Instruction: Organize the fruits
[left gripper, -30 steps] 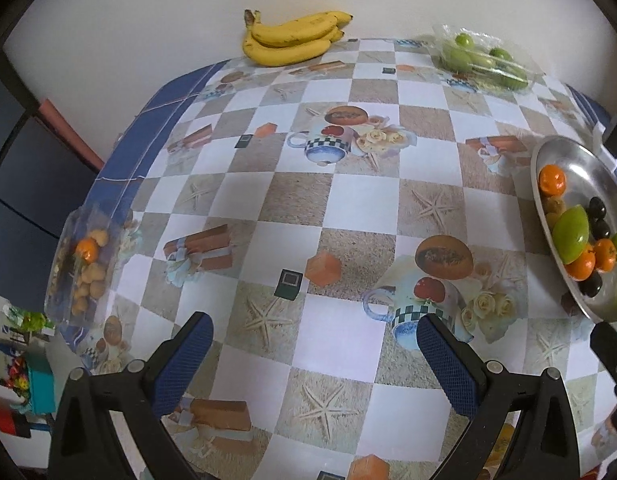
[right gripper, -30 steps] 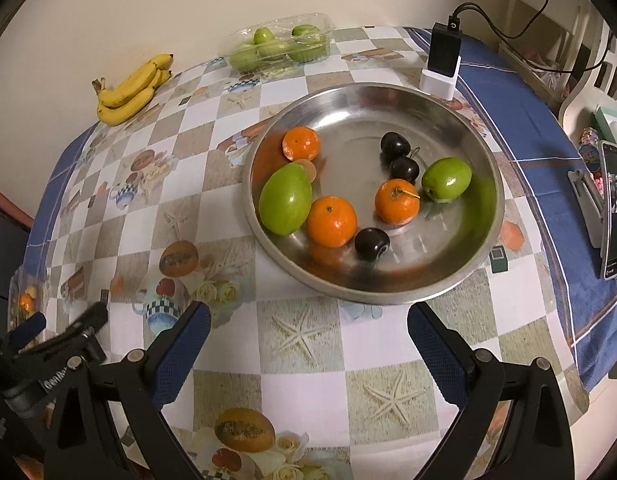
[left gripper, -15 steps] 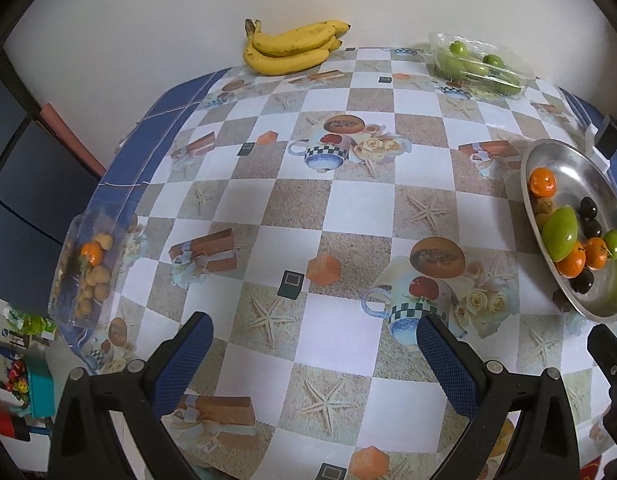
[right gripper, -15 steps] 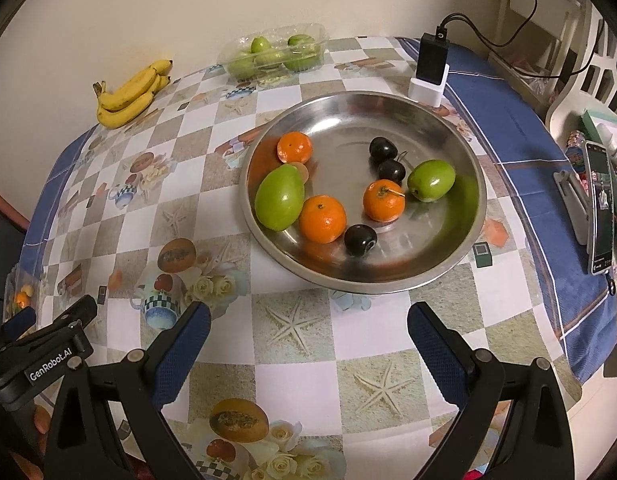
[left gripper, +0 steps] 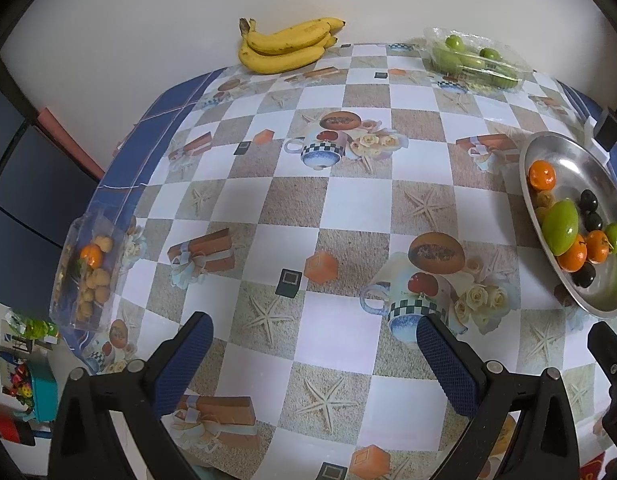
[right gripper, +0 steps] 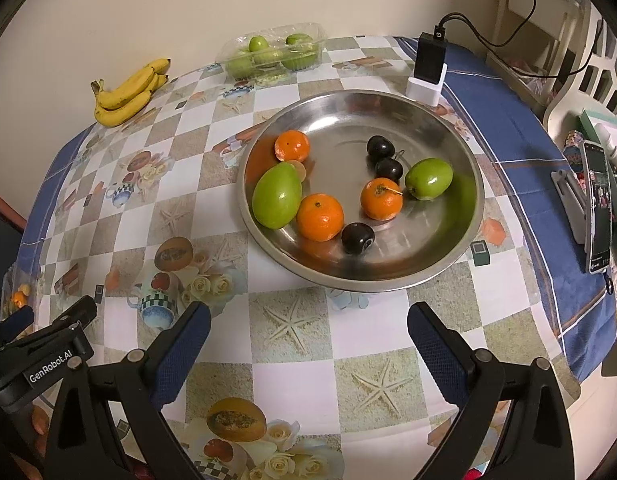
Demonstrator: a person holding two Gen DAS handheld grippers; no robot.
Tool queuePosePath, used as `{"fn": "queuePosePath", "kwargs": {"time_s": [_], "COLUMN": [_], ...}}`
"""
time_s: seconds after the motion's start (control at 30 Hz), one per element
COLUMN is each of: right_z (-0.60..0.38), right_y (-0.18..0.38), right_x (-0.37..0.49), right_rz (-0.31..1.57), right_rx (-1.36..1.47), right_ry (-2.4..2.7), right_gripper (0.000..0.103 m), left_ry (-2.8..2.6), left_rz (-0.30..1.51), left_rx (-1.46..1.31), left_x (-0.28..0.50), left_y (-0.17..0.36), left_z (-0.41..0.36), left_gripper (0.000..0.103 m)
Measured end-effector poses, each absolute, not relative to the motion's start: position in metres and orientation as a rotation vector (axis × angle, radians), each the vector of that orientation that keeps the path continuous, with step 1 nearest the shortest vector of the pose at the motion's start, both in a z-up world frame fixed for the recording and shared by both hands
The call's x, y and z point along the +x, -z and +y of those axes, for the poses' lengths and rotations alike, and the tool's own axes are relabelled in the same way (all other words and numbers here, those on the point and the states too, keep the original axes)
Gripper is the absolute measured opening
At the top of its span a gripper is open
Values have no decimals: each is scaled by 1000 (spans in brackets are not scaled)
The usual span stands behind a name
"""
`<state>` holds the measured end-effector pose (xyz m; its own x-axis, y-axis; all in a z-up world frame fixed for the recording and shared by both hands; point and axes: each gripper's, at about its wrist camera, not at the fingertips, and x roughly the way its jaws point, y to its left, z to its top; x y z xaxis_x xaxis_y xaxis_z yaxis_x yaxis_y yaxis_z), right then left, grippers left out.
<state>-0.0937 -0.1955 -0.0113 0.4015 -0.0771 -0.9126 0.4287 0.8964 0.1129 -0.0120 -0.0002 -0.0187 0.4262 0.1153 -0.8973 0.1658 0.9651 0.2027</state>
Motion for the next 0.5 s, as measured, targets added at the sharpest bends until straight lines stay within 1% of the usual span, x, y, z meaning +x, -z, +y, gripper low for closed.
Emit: {"fn": "queuePosePath", "kwargs": {"time_s": [0.5], "right_z": [-193], "right_y": [13], "right_x": [-93], "right_rz": [1123], "right_rx": [352], "right_ry": [326], "right_gripper": [99], "left_ry": [39], "left_rz": [1144], "left_rx": [281], "left_x": [-11], "left_y": [22], "left_z": [1], "left_gripper": [103]}}
